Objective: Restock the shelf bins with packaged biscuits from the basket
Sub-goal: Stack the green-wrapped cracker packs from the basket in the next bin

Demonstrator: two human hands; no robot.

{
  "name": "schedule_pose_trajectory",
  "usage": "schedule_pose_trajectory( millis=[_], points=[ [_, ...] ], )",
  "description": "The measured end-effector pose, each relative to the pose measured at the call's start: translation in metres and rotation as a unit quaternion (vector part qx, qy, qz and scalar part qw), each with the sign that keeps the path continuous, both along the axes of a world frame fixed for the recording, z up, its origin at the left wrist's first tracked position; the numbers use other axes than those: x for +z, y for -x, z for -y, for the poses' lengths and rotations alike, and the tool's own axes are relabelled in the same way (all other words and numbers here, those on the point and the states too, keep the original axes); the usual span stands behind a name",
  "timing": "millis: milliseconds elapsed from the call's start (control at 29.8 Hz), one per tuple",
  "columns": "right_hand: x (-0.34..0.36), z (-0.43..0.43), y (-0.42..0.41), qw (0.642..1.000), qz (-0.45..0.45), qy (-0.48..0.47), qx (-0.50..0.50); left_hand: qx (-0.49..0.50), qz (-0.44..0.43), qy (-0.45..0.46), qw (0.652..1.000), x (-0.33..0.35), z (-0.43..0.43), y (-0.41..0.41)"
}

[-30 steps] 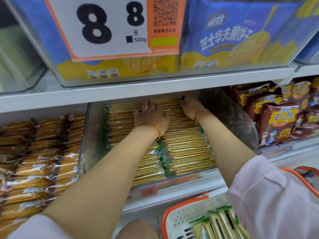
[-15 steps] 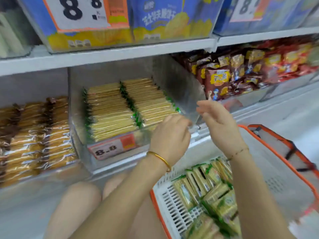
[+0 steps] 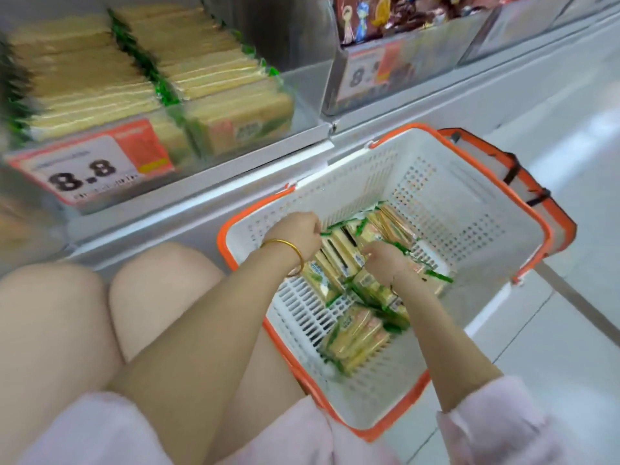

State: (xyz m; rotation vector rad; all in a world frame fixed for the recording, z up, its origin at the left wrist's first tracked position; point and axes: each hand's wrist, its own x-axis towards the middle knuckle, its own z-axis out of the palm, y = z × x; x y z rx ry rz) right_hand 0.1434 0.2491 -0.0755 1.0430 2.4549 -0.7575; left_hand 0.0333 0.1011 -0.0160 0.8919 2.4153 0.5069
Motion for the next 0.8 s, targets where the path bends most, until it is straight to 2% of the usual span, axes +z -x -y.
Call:
schedule_pose_trajectory(
  millis=[168, 268, 369, 536, 603, 704, 771, 804],
  points=[
    [-0.053, 0.033, 0.025, 0.997, 0.035, -0.039, 0.053, 0.01, -0.004, 0.047, 0.999, -0.001, -0.001, 0.008],
    [-0.081, 0.039, 0.025, 0.98, 0.095, -0.132, 0.117, 0.017, 0.003, 0.068, 0.998, -0.002, 0.002, 0.014],
    [-0.097, 0.043, 0.026, 0.962, 0.104, -0.21, 0.141, 0.023, 0.013, 0.079, 0.996, 0.0, 0.005, 0.019],
    [-0.102, 0.039, 0.028, 0.965, 0.078, -0.209, 0.136, 0.033, 0.019, 0.065, 0.997, 0.0, 0.005, 0.021],
    [-0.096, 0.038, 0.027, 0.976, 0.06, -0.177, 0.113, 0.033, 0.025, 0.064, 0.997, -0.001, 0.006, 0.02],
    [-0.071, 0.039, 0.028, 0.999, -0.015, -0.031, -0.042, 0.038, 0.032, 0.06, 0.997, -0.001, 0.008, 0.019],
    [-0.048, 0.033, 0.026, 0.979, -0.084, 0.096, -0.159, 0.053, 0.043, 0.052, 0.996, 0.001, 0.009, 0.017],
    [-0.034, 0.03, 0.023, 0.953, -0.124, 0.172, -0.215, 0.067, 0.055, 0.046, 0.995, 0.003, 0.009, 0.016]
  ],
)
